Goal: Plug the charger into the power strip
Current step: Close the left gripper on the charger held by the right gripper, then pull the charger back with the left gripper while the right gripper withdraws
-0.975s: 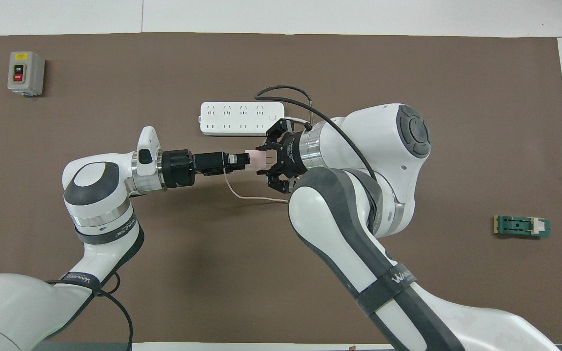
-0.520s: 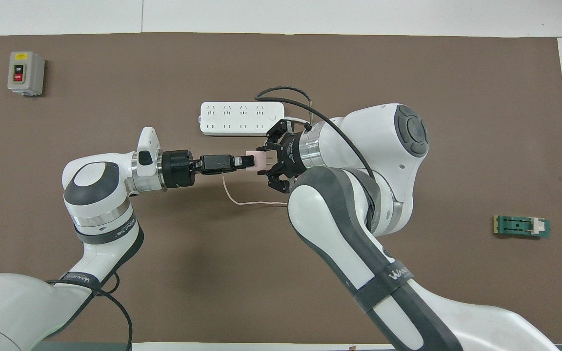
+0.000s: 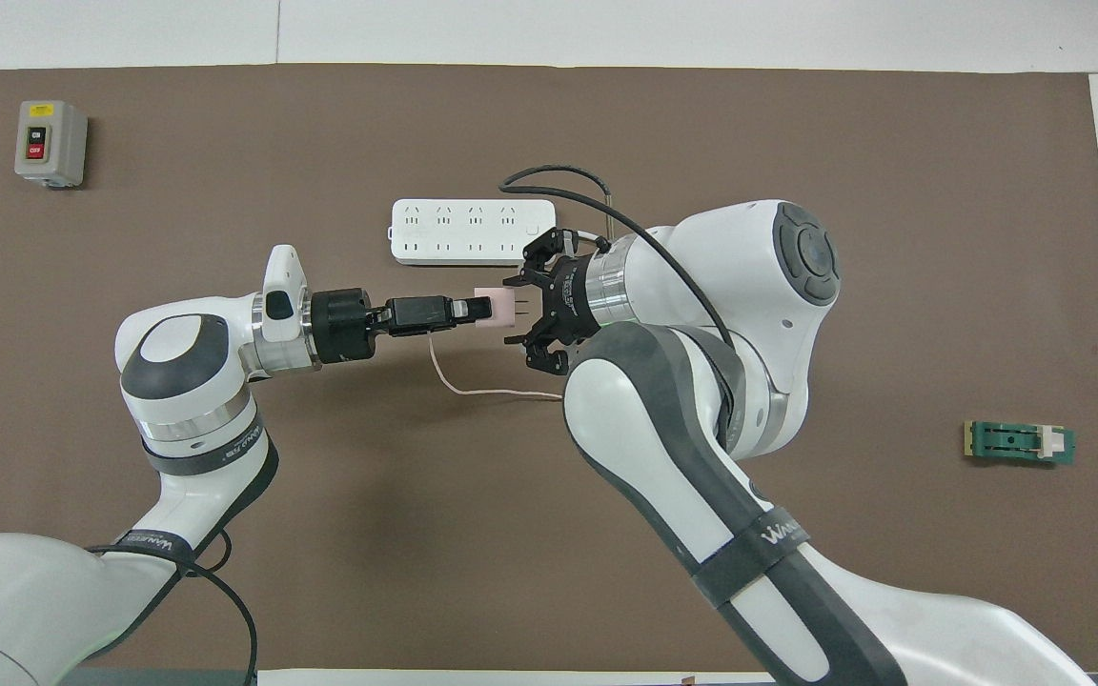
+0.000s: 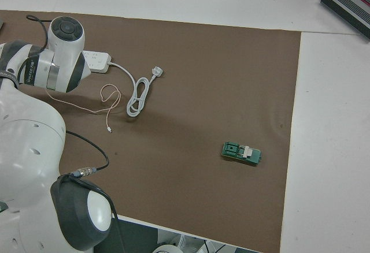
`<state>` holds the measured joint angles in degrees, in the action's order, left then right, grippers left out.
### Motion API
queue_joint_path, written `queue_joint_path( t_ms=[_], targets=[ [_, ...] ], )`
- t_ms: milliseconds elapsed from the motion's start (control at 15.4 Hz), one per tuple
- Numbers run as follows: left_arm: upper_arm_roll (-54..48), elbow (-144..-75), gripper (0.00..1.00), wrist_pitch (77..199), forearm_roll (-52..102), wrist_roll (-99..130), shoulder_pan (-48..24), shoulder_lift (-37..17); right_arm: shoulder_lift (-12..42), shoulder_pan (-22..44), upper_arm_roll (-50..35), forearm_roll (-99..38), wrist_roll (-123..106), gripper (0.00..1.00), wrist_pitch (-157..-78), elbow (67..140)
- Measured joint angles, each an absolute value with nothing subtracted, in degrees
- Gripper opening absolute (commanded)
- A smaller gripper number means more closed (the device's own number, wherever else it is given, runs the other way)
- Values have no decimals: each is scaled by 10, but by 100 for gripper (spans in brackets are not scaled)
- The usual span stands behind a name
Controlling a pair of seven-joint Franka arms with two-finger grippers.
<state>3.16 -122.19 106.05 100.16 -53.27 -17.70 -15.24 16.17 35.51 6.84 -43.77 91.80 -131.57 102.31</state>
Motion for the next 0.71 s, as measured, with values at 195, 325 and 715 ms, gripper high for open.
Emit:
queue_joint_path(
  t_ms=[195, 325, 715],
  targets=[
    [36, -1208, 0, 1064, 998, -513, -175, -152, 162, 351, 73, -438, 918, 100, -1316, 1021],
    [39, -1187, 0, 1069, 970, -482, -170, -150, 160, 342, 74, -433, 916, 100, -1315, 1020],
    [41, -1116, 0, 1092, 792, -277, -138, -96, 138, 294, 75, -353, 803, 100, -1253, 1019]
  ],
)
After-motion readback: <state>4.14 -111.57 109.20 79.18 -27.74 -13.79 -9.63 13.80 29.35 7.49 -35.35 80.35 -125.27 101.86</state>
